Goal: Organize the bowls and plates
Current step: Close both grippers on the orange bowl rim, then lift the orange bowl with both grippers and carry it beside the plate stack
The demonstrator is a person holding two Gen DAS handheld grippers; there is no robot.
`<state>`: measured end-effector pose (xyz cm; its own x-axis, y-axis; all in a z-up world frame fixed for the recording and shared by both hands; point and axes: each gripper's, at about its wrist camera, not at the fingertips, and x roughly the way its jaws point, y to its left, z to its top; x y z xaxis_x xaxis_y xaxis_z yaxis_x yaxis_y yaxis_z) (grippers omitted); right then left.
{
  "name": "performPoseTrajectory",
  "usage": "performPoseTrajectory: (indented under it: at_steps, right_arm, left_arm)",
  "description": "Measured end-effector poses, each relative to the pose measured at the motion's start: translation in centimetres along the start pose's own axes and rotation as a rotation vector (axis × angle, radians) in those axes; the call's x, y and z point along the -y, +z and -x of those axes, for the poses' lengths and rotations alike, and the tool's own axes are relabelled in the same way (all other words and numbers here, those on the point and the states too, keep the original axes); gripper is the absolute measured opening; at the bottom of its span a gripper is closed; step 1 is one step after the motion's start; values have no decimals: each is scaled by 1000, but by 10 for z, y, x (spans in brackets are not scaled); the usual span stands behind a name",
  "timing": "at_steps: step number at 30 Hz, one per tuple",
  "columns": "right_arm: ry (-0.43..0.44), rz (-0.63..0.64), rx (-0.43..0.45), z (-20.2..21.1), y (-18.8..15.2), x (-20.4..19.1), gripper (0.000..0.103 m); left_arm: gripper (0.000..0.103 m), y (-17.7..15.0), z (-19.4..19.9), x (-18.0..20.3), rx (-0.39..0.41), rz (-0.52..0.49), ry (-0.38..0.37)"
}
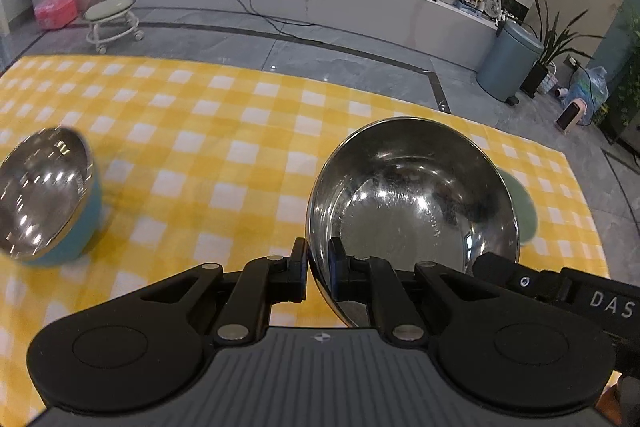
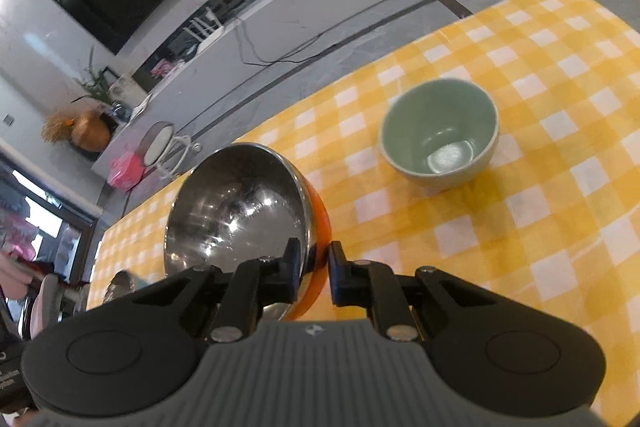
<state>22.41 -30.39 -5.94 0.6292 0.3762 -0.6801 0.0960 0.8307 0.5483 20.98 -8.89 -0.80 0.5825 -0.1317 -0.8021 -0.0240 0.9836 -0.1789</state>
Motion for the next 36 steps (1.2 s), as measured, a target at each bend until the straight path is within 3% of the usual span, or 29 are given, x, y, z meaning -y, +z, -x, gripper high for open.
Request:
performPoseTrajectory:
  at_steps: [7,17,28,36]
  right_arm:
    - [36,23,-23,36,-19,-2,11]
    - [0,38,-54,78,-54,12,9]
    - [-15,-15,-69,109,-100,51,10]
    - [-4,-72,-113,109,-120,66,10]
  left_arm:
    - [11,-26,31,-6,-12,15,-13]
    - [12,-69,51,-13,-63,84,-76]
    - [12,-115,51,-15,-158,138,-133]
    - [12,-129,48,-19,-196,152,-122]
